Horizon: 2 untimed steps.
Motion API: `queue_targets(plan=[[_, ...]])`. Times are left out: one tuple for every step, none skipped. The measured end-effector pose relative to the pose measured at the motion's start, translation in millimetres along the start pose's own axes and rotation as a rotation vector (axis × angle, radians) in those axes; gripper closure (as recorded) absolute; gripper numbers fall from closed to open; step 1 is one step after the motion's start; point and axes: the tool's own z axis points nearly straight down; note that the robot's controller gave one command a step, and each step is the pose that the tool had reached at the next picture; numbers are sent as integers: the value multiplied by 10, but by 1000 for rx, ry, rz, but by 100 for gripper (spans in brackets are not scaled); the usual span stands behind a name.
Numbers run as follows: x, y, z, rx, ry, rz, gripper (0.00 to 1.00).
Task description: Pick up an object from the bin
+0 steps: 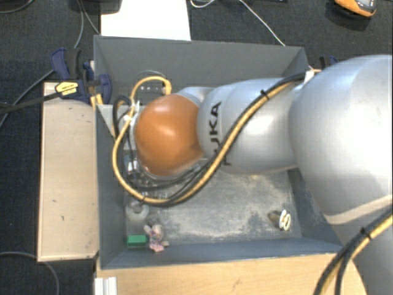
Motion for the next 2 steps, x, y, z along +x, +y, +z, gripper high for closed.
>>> queue_targets(plan=[[5, 7, -26, -2, 0, 1, 100], [-2, 14, -220, -2, -3, 5, 100]])
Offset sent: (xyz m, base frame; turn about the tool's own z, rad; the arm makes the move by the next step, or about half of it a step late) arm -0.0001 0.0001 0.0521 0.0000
